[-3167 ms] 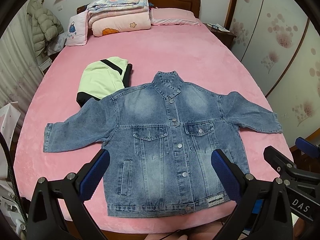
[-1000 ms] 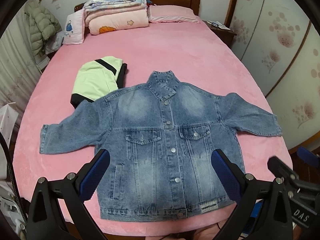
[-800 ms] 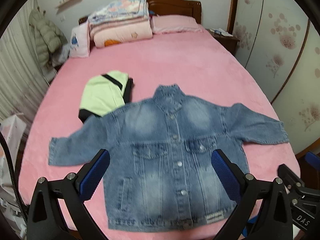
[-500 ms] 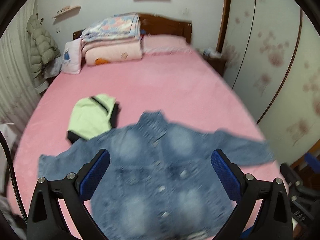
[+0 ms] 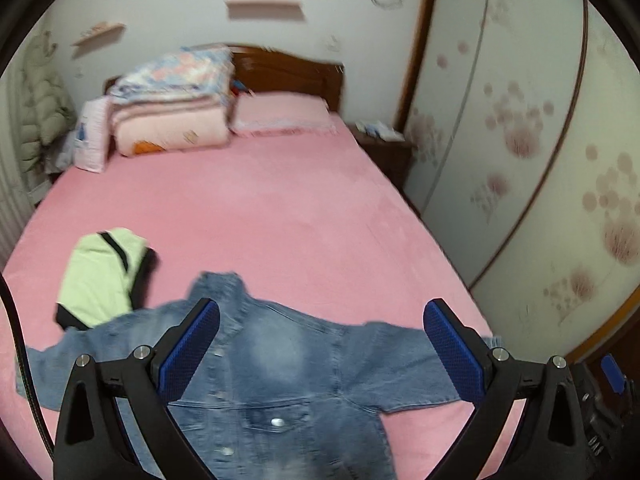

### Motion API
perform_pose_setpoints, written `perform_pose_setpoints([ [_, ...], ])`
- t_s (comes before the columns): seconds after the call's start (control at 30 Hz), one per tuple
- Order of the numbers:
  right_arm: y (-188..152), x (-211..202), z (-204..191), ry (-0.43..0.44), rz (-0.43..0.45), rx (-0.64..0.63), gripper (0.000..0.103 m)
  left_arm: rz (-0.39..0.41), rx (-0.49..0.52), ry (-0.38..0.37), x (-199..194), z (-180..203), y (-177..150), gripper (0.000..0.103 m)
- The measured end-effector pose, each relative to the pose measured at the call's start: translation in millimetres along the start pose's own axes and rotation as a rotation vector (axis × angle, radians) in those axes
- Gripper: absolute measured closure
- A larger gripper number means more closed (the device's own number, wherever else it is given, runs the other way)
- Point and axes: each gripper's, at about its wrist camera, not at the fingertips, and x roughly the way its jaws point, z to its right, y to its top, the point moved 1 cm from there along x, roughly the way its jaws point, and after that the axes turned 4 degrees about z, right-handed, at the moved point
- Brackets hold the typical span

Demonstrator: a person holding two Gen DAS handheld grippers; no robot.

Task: Fold large clothes
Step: 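Grasp the jacket sleeve cuff with the right gripper and lift it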

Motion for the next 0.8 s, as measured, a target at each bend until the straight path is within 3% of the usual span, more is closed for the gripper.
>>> perform_pose_setpoints([
  [0.17,-30,92,82,-0.054,-0.243,0.181,0.012,-0.132,0.075,-0.001,108,70,-26,0.002],
  [0.33,-96,183,159,-0.082,-0.514,0.35,0.036,-0.282,0.111,-0.049,199,131,-66,0.002],
  [0.47,-148,230,197,-0.09,-0.656,0.466,0.038,-0.376,0.135,-0.061,252,164,-104,0.002],
  [0.67,-199,271,226,-0.047,-0.728,0.665,0.038,-0.514,0.253,-0.083,298,198,-170,0.003],
  [0.8,-218,288,232,-0.017,-0.72,0.746,0.041,-0.536,0.294,-0.107,311,216,-193,0.003],
])
